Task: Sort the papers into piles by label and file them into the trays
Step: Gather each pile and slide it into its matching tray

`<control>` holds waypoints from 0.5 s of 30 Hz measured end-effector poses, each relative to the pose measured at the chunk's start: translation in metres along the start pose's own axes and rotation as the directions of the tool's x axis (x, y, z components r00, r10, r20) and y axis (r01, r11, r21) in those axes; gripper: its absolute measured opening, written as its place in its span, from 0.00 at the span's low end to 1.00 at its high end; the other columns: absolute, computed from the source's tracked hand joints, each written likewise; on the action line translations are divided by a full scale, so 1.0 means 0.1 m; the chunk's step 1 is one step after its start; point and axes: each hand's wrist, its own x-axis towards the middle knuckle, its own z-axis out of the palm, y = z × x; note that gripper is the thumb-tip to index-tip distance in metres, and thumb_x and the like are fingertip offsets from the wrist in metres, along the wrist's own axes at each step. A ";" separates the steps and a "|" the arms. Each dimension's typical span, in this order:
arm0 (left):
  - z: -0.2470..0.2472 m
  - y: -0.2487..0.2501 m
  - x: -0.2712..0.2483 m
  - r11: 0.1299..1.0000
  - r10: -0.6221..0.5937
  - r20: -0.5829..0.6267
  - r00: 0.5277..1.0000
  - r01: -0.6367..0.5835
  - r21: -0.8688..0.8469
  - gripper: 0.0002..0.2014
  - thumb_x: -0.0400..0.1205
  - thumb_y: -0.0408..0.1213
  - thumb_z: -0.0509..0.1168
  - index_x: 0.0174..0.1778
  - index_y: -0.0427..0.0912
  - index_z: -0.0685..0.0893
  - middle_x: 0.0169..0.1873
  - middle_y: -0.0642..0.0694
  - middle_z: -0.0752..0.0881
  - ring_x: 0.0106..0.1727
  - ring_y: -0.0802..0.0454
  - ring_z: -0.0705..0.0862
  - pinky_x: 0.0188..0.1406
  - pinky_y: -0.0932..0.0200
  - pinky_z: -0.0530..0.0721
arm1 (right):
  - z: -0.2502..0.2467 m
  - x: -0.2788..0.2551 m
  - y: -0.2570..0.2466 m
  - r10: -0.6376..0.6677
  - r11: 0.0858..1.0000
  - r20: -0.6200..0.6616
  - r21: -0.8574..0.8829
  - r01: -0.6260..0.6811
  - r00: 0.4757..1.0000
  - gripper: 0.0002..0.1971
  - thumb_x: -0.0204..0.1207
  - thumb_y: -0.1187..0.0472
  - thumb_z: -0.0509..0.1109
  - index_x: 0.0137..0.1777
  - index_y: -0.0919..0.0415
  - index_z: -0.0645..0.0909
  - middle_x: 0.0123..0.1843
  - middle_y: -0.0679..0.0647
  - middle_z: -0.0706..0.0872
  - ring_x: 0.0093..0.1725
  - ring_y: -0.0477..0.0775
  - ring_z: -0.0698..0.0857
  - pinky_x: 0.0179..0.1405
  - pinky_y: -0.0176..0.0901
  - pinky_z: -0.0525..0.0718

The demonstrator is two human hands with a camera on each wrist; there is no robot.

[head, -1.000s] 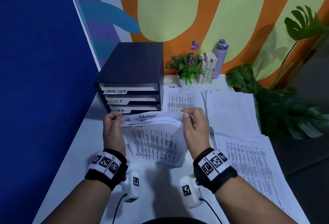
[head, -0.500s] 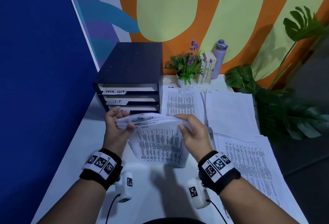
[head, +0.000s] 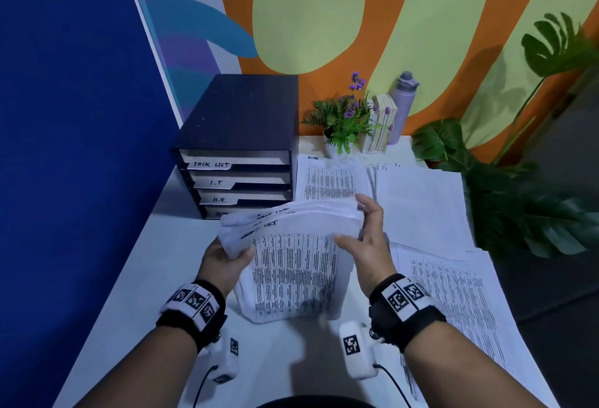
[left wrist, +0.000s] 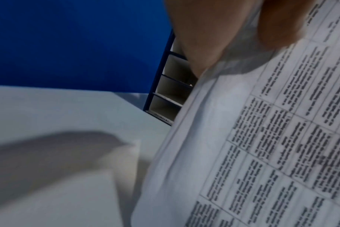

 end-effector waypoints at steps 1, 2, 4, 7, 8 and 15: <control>0.01 -0.01 -0.01 0.999 0.003 -0.001 1.000 -0.003 -0.035 0.11 0.76 0.24 0.72 0.50 0.43 0.87 0.47 0.46 0.91 0.52 0.46 0.88 0.64 0.43 0.83 | -0.01 0.01 0.04 0.087 0.995 -0.027 0.043 -0.086 0.996 0.38 0.66 0.76 0.69 0.74 0.49 0.63 0.64 0.48 0.75 0.60 0.39 0.79 0.44 0.28 0.81; 0.01 -0.01 -0.02 0.998 0.003 0.008 1.000 -0.003 -0.069 0.12 0.77 0.24 0.72 0.51 0.43 0.87 0.47 0.46 0.91 0.52 0.47 0.89 0.64 0.44 0.82 | -0.01 0.02 0.08 0.176 0.983 -0.053 0.067 -0.172 0.983 0.39 0.67 0.81 0.66 0.73 0.48 0.62 0.64 0.52 0.76 0.57 0.44 0.80 0.41 0.30 0.81; 0.03 0.00 -0.07 0.993 0.011 0.047 0.999 -0.005 -0.121 0.13 0.77 0.23 0.72 0.53 0.43 0.87 0.47 0.48 0.92 0.51 0.52 0.90 0.64 0.45 0.82 | -0.01 0.01 0.17 0.287 0.957 -0.063 0.067 -0.283 0.956 0.40 0.67 0.86 0.59 0.72 0.48 0.63 0.63 0.59 0.78 0.56 0.53 0.82 0.42 0.39 0.83; 0.04 0.01 -0.10 0.984 -0.014 0.044 0.999 0.022 -0.178 0.19 0.68 0.33 0.81 0.53 0.43 0.87 0.47 0.49 0.92 0.50 0.55 0.90 0.62 0.47 0.83 | 0.06 -0.01 0.24 0.304 0.948 -0.028 0.105 -0.300 0.952 0.36 0.62 0.87 0.55 0.67 0.56 0.71 0.63 0.64 0.82 0.63 0.67 0.82 0.49 0.55 0.85; 0.04 0.00 -0.10 0.976 -0.042 0.021 0.999 0.046 -0.211 0.28 0.60 0.42 0.86 0.55 0.43 0.86 0.49 0.48 0.92 0.52 0.52 0.90 0.63 0.45 0.82 | 0.08 -0.02 0.25 0.294 0.948 -0.024 0.139 -0.288 0.956 0.34 0.62 0.88 0.55 0.65 0.59 0.73 0.61 0.63 0.84 0.63 0.67 0.82 0.51 0.56 0.84; 0.00 0.12 -0.12 0.954 0.056 -0.021 0.998 -0.060 -0.295 0.33 0.57 0.42 0.86 0.59 0.41 0.86 0.51 0.43 0.91 0.56 0.44 0.89 0.59 0.46 0.85 | 0.17 -0.16 0.13 -0.002 1.000 0.026 0.008 0.002 1.000 0.39 0.68 0.82 0.66 0.74 0.48 0.64 0.60 0.50 0.77 0.52 0.37 0.83 0.44 0.31 0.84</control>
